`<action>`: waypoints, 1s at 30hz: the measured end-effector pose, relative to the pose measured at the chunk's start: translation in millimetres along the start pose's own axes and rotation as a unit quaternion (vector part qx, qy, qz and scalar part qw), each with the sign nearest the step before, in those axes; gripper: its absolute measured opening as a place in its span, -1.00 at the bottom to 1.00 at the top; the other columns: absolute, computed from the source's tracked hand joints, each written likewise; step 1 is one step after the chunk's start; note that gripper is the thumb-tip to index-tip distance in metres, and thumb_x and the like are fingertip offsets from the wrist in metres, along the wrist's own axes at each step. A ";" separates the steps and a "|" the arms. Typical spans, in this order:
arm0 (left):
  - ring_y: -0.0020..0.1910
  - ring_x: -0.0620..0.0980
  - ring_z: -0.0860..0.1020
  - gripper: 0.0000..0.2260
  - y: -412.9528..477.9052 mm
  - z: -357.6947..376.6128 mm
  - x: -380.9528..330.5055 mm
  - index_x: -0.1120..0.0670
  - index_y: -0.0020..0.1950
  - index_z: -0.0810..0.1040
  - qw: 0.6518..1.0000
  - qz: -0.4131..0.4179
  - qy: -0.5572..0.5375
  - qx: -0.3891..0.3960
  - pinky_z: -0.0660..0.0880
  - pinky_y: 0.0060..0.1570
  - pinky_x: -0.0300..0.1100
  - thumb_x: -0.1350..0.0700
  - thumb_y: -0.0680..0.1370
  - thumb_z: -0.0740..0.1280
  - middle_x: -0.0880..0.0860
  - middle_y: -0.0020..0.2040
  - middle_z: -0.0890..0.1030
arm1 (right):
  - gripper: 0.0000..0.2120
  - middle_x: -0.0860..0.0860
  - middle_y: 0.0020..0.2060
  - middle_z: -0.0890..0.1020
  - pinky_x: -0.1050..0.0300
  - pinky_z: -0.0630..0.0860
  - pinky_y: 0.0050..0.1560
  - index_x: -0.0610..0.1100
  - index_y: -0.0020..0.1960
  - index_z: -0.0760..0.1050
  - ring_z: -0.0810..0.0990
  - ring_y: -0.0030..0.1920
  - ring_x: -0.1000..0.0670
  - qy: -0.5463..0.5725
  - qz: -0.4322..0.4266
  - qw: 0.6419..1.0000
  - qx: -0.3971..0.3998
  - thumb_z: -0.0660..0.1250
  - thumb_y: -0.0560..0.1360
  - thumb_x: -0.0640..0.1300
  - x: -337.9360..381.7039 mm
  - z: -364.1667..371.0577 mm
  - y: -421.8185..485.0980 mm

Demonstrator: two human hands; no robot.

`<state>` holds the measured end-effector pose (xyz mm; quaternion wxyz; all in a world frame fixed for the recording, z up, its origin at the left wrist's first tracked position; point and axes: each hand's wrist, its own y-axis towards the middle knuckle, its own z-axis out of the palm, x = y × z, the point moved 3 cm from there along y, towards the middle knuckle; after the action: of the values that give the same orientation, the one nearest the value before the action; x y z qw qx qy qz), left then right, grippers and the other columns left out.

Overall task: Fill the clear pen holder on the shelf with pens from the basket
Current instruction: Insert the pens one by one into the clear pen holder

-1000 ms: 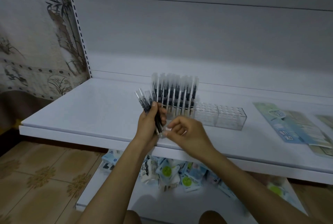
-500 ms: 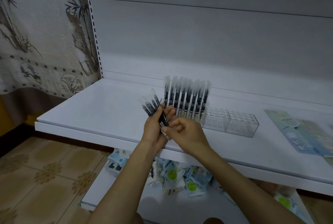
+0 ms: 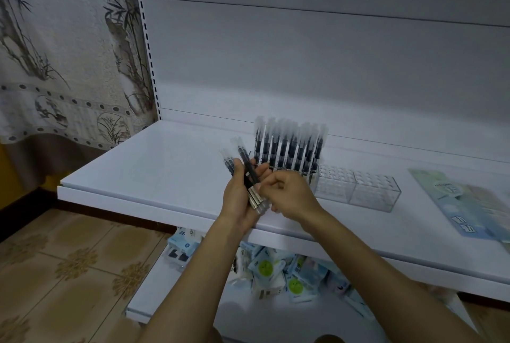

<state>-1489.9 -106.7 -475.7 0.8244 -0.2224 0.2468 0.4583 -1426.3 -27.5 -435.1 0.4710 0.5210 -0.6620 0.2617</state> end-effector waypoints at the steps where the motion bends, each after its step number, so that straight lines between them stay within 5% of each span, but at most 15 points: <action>1: -0.13 -0.01 0.65 -0.55 -0.3 -0.1 0.4 0.17 0.07 0.55 1.000 0.000 0.006 0.002 0.56 -0.11 -0.02 -0.19 0.60 0.12 0.06 -0.19 0.68 | -0.83 0.10 -0.47 0.55 0.32 0.37 -0.42 -0.07 -0.29 0.57 0.47 -0.54 0.25 0.003 0.001 1.000 0.003 0.39 0.48 -0.19 0.0 -1.0 0.1; 6: -0.11 0.16 0.60 -0.51 -1.9 -2.1 1.2 0.24 0.01 0.56 0.999 -0.010 0.038 0.006 0.51 0.01 0.07 -0.18 0.61 0.12 0.23 -0.10 0.61 | -0.87 0.05 -0.42 0.54 0.36 0.33 -0.54 -0.11 -0.18 0.54 0.46 -0.55 0.23 0.037 0.009 0.999 0.025 0.31 0.55 -0.18 4.8 -4.9 -4.1; 9: -0.24 0.14 0.50 -0.63 -0.9 -4.9 0.2 0.24 0.17 0.50 0.999 -0.005 0.038 -0.006 0.49 -0.18 0.00 -0.05 0.62 0.20 0.24 -0.13 0.51 | -0.92 -0.02 -0.33 0.60 0.27 0.38 -0.52 -0.19 0.01 0.52 0.47 -0.51 0.15 0.087 -0.005 0.995 0.043 0.26 0.58 -0.23 9.7 -9.1 -9.2; 12: -0.29 0.08 0.46 -0.79 -2.2 -0.9 -1.2 0.18 -0.01 0.60 0.999 0.010 0.030 0.008 0.42 -0.12 0.00 0.06 0.60 0.27 0.14 -0.25 0.51 | -0.84 -0.03 -0.28 0.63 0.25 0.36 -0.52 -0.16 0.13 0.51 0.46 -0.45 0.06 0.175 -0.015 0.981 0.078 0.22 0.59 -0.27 12.0 -18.7 -15.6; 14: -0.28 0.02 0.50 -0.81 -2.4 0.6 -1.2 0.16 -0.07 0.62 0.999 0.014 0.033 0.009 0.45 -0.07 -0.05 0.08 0.60 0.29 0.10 -0.25 0.56 | -0.83 -0.05 -0.23 0.66 0.26 0.31 -0.54 -0.14 0.09 0.52 0.44 -0.46 0.05 0.229 -0.003 0.969 0.097 0.19 0.60 -0.27 11.7 -25.8 -19.1; 17: -0.42 -0.10 0.44 -0.87 -0.1 1.2 -2.1 0.15 0.06 0.56 1.000 0.019 0.005 0.002 0.47 -0.42 -0.28 0.13 0.61 0.26 0.05 -0.28 0.54 | -0.84 -0.15 -0.18 0.64 0.28 0.26 -0.57 -0.17 -0.05 0.47 0.42 -0.49 0.04 0.287 0.027 0.954 0.085 0.13 0.58 -0.31 8.0 -38.1 -19.6; 20: -0.47 -0.14 0.43 -0.87 -0.2 2.0 -2.7 0.14 0.12 0.51 1.000 0.020 0.002 0.000 0.43 -0.51 -0.32 0.15 0.62 0.24 0.04 -0.29 0.55 | -0.86 -0.15 -0.25 0.59 0.28 0.26 -0.59 -0.17 -0.10 0.39 0.41 -0.52 0.02 0.322 0.032 0.945 0.057 0.11 0.57 -0.33 5.4 -51.2 -17.5; 30: -0.46 -0.14 0.44 -0.91 1.1 1.2 -1.4 0.12 0.05 0.50 1.000 0.018 0.002 0.020 0.44 -0.50 -0.32 0.14 0.63 0.22 0.04 -0.27 0.56 | -0.76 -0.06 -0.21 0.55 0.24 0.38 -0.54 -0.18 0.00 0.55 0.48 -0.47 0.09 0.113 0.012 0.992 -0.060 0.16 0.63 -0.09 -1.6 -91.9 4.6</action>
<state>-1491.2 -106.3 -474.1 0.8199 -0.2018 0.2615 0.4676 -1398.4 51.6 -397.3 0.5699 0.4510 -0.6253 0.2843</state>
